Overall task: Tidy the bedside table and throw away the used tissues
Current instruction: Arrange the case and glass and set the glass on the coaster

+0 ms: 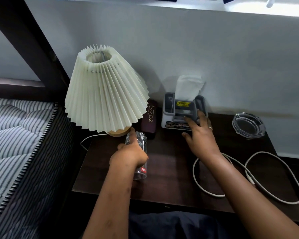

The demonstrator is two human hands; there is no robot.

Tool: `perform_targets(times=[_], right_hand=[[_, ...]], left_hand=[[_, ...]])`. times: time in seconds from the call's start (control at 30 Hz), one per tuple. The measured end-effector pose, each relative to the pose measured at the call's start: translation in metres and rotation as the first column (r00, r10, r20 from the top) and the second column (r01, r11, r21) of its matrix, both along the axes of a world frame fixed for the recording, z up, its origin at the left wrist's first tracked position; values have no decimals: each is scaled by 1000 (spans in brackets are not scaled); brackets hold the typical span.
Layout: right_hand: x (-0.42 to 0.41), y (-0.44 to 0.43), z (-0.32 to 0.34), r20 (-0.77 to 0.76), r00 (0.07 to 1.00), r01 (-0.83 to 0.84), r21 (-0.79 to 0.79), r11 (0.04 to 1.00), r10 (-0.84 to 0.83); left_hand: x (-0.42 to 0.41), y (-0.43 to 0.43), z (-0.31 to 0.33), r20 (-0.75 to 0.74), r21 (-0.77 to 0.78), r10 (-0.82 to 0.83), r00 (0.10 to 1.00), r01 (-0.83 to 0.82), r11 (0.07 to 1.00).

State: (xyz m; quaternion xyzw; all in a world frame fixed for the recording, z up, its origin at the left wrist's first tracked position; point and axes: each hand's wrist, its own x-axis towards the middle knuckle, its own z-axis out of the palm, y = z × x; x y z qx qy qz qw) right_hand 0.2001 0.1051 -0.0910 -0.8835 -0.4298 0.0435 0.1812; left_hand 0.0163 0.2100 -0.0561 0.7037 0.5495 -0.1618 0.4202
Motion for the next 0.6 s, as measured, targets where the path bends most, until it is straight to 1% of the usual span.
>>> perform_targets(times=[0.17, 0.5, 0.57, 0.6], right_hand=[[-4, 4, 0, 16, 999, -44, -31, 999, 44], [-9, 2, 6, 16, 999, -39, -97, 994, 40], [-16, 1, 8, 88, 996, -12, -79, 997, 19], [-20, 1, 9, 137, 990, -10, -42, 999, 16]], left_hand=[[-1, -1, 1, -10, 4, -11, 1000, 12, 1000], [1, -6, 3, -30, -22, -48, 998, 47, 999], [2, -8, 3, -16, -20, -26, 1000, 26, 999], [3, -9, 4, -2, -24, -13, 1000, 13, 1000]])
